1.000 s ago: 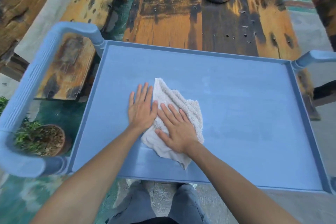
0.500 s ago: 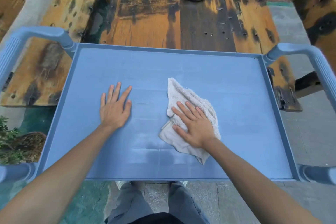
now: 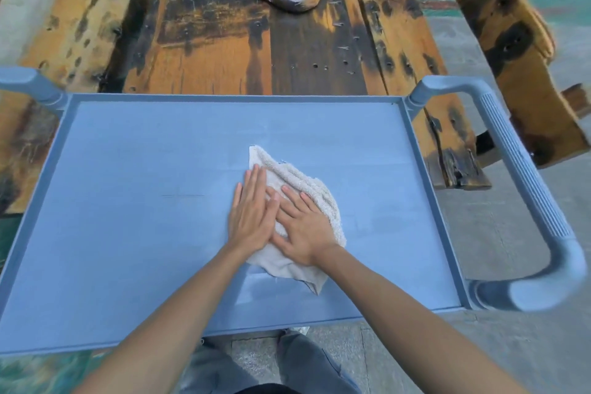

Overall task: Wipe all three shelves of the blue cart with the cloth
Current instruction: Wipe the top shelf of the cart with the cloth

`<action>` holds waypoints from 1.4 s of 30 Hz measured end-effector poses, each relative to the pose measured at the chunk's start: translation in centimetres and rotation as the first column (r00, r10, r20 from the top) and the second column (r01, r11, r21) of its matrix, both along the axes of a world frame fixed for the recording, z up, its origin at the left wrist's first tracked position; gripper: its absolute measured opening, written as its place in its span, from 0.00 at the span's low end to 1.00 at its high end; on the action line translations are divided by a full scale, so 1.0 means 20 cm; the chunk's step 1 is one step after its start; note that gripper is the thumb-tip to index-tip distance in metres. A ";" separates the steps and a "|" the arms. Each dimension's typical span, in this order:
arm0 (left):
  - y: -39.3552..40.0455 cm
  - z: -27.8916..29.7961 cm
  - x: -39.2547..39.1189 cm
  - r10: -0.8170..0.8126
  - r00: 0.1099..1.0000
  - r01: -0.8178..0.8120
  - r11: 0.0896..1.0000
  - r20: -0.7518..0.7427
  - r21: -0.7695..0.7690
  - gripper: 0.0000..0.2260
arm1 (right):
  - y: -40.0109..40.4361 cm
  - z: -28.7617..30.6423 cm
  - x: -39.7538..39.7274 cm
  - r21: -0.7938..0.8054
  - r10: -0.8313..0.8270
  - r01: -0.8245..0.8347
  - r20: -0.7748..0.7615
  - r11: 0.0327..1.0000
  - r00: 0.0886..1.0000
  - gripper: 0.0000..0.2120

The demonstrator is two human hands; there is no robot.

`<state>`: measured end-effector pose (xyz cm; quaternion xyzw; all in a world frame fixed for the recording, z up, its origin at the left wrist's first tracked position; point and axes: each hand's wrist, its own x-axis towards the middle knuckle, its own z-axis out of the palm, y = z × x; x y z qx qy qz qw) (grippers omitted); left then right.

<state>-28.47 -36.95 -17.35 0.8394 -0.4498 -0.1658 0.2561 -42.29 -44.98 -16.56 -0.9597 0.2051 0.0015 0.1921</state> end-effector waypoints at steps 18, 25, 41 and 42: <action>0.00 -0.08 -0.01 -0.104 0.944 0.052 0.984 0.311 0.171 0.29 | -0.41 0.00 -0.45 -0.019 -0.471 0.471 -0.078 0.882 0.879 0.36; -0.01 -0.06 -0.02 -0.108 0.941 0.047 0.980 0.321 0.194 0.30 | -0.34 0.02 -0.53 -0.023 -0.728 0.729 -0.097 0.684 0.679 0.37; 0.00 -0.04 -0.02 -0.119 0.934 0.063 0.983 0.336 0.172 0.31 | -0.12 0.13 -0.50 0.221 -0.964 0.972 -0.231 0.077 0.129 0.37; -0.01 -0.03 -0.02 -0.116 0.936 0.063 0.984 0.333 0.167 0.31 | -0.14 0.16 -0.52 0.183 -0.961 0.975 -0.221 0.125 0.165 0.35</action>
